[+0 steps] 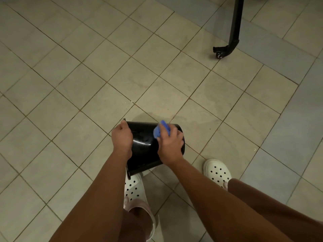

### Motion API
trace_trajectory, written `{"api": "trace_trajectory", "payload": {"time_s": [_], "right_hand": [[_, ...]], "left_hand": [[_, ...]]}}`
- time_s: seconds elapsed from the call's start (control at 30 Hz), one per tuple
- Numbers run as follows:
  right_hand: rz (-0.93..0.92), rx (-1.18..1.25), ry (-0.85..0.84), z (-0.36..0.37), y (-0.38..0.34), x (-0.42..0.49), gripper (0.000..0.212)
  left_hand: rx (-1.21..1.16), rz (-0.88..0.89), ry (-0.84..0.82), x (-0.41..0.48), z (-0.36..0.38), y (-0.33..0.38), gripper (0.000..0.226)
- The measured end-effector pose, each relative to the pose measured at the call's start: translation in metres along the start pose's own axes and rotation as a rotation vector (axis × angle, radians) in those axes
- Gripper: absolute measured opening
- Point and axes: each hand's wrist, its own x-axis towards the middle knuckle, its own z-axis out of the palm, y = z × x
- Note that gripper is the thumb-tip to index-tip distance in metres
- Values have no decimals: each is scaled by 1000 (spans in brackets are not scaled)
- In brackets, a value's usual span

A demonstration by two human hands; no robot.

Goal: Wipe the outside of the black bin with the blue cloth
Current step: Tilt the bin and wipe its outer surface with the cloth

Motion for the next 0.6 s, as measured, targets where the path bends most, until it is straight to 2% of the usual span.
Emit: {"api": "trace_trajectory", "payload": {"time_s": [0.07,0.13,0.37,0.6], "right_hand": [[176,46,-9,-4,15,4,64],[259,73,5,-5,23,2,61],[351,215,82,-1,34,-8,49],[481,288,18,-6,45,-10,50]], "left_hand": [[-10,0,24,1,-1,0,38],[-12,3,35,2,-1,0,37],[-21,6,56,1,0,1,35],[-5,-20,8,2,0,4,46]]}}
